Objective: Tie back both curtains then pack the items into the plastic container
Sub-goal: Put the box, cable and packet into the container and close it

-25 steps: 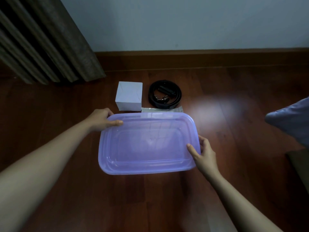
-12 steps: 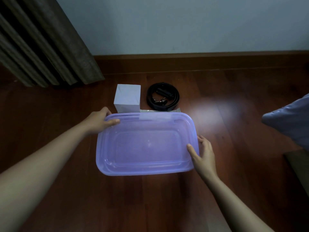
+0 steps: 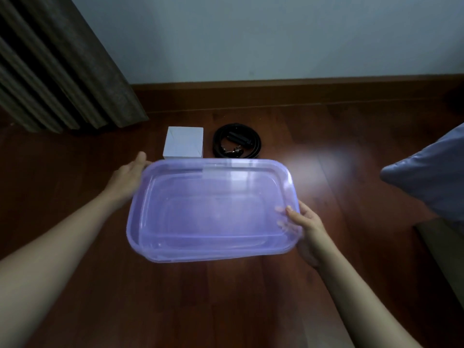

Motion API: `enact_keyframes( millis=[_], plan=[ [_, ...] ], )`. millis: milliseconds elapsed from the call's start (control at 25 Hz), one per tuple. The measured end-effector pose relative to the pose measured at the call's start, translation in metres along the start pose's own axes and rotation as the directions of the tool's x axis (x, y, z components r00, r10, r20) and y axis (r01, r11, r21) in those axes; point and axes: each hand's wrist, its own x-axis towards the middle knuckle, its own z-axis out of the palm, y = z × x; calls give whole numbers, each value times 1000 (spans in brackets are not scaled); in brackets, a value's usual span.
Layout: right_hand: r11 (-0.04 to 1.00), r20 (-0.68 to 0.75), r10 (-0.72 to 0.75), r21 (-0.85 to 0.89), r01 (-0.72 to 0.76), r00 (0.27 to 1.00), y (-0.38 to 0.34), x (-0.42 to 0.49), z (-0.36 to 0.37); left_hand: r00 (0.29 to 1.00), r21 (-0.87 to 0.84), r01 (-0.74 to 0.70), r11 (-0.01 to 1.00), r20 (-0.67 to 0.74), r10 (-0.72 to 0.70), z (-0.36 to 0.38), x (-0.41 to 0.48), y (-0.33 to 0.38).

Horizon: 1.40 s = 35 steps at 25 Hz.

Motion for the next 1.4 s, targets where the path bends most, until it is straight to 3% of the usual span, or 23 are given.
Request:
enact_keyframes(
  millis=[120,200,280,360,600,800,920,1040,1120,1160,1240,1320,1400],
  plan=[
    [972,-121,-64,219,90,991,-6,2,-22,988,-215,-81,973,-143,51,-2,0,10],
    [919,-195,-69,369,138,978,-12,2,-34,984,2,-149,989,-97,148,2,-5,13],
    [855,-176,-101,488,176,979,-18,3,-39,971,262,-239,935,80,226,15,-13,10],
    [809,-183,-110,555,194,977,-17,11,-43,945,395,-310,865,226,235,31,-20,9],
    [811,-458,19,527,255,889,17,42,-65,942,570,-321,756,271,197,42,-22,-1],
    [892,-545,42,398,214,838,41,48,-66,940,591,-328,737,286,189,41,-23,0],
    [960,-699,33,222,172,715,45,48,-66,942,592,-325,738,275,195,43,-26,0],
    [986,-857,116,40,-159,502,47,46,-69,934,516,-356,779,170,314,46,-32,2],
    [940,-891,123,-36,-339,437,43,41,-64,886,458,-437,774,72,458,44,-31,7],
    [930,-896,74,-97,-354,438,38,39,-57,858,448,-470,760,30,513,43,-27,12],
    [890,-831,-199,-376,-260,520,32,41,-45,850,447,-454,771,-42,525,41,-9,28],
    [742,-565,-458,-668,-54,686,28,46,-27,893,442,-358,822,-96,440,44,18,47],
    [619,-290,-498,-779,100,817,23,53,-5,939,456,-235,858,-123,322,49,49,62]
  ],
)
